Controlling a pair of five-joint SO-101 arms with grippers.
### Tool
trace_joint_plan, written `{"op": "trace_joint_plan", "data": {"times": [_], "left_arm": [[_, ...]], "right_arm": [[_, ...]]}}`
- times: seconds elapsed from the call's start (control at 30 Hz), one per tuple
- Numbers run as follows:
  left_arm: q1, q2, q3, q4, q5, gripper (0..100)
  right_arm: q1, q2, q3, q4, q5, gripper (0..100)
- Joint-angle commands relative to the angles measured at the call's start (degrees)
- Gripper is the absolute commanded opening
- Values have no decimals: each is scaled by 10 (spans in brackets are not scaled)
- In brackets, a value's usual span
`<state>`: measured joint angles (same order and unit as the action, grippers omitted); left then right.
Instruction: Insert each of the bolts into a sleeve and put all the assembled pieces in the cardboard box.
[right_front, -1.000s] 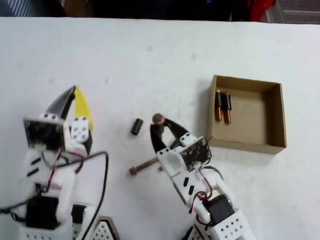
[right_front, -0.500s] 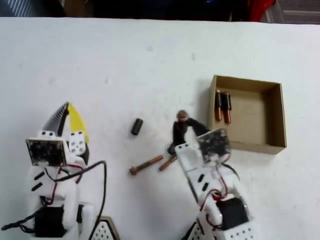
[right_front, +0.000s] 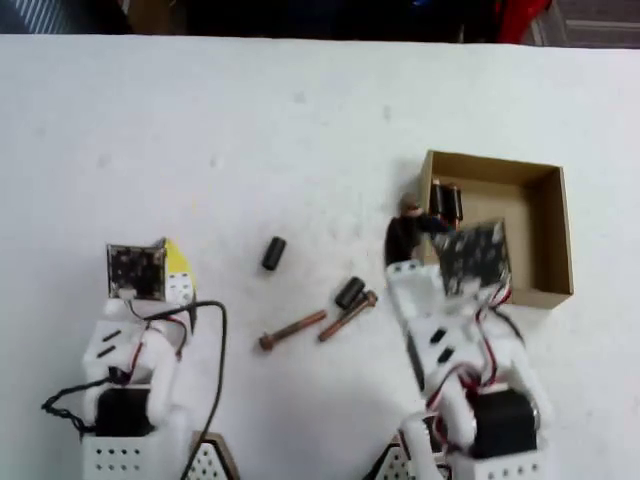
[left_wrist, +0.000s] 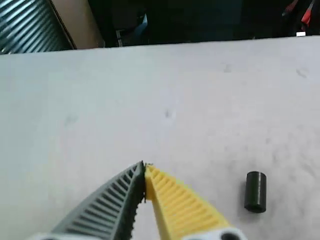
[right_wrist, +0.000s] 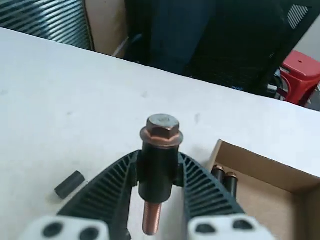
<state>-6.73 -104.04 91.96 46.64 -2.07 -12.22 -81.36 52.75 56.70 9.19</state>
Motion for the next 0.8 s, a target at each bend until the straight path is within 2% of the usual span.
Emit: {"op": "trace_joint_plan", "data": {"times": [0.0, 0.2, 0.33, 0.63, 0.77], "left_arm": [[-3, -7, 19, -4, -2, 22], [-1, -7, 51, 3, -2, 22], [-3, -7, 51, 41, -4, 22], [-3, -7, 51, 107, -5, 22], [-3, -7, 51, 129, -5, 22]], "right_arm": [[58, 87, -75, -2, 10, 17], [145, 255, -114, -78, 10, 17], [177, 378, -146, -115, 10, 17], [225, 641, -296, -113, 12, 18], [235, 749, -350, -112, 62, 18]]}}
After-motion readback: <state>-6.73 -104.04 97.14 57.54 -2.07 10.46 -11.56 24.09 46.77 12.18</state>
